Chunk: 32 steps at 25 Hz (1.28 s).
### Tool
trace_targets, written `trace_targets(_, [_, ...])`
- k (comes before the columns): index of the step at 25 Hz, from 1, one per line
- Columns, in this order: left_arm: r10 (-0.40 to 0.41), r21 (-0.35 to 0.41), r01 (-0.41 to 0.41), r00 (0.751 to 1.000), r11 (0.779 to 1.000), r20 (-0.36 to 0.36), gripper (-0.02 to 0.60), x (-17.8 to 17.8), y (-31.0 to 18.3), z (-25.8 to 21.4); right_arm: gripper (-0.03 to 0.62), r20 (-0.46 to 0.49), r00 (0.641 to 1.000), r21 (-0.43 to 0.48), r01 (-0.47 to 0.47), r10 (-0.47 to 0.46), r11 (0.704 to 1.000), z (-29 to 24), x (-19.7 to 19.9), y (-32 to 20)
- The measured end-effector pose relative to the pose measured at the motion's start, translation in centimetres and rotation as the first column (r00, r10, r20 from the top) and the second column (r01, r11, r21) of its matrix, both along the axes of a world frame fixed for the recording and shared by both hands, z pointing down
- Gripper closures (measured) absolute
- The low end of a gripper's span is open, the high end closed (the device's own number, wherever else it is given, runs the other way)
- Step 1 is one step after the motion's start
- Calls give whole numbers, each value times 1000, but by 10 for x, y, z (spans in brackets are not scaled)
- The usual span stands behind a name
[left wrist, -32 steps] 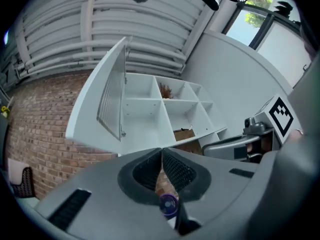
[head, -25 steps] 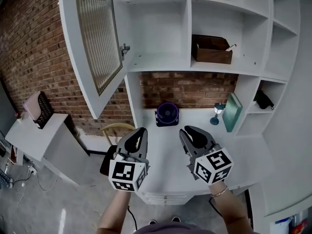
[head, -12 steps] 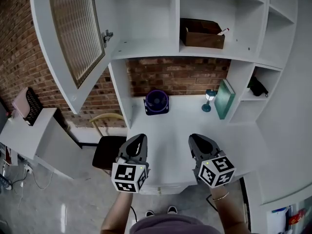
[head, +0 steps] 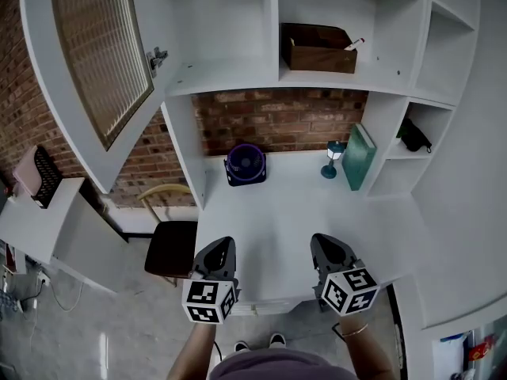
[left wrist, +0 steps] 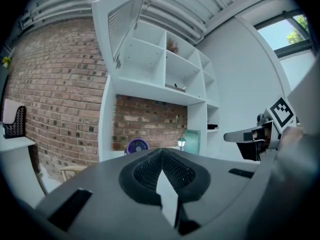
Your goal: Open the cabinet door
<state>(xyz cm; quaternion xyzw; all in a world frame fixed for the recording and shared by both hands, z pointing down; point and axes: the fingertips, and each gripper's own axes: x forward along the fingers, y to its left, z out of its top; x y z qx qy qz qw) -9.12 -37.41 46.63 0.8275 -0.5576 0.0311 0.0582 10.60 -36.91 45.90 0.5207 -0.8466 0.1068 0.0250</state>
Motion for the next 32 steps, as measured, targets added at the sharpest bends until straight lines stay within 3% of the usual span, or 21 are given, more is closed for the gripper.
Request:
trace_targets(5, [-14, -49, 13, 1000, 999, -17, 580, 1, 5, 20, 591, 38, 999, -52, -27, 29, 998, 16, 7, 7])
trace_targets(16, [-15, -57, 13, 999, 998, -28, 580, 5, 6, 21, 591, 29, 996, -53, -84, 85, 995, 24, 24, 7])
trace_targets(32, [-7, -57, 3, 998, 998, -64, 580, 6, 14, 21, 591, 64, 997, -50, -49, 52, 998, 19, 12, 14])
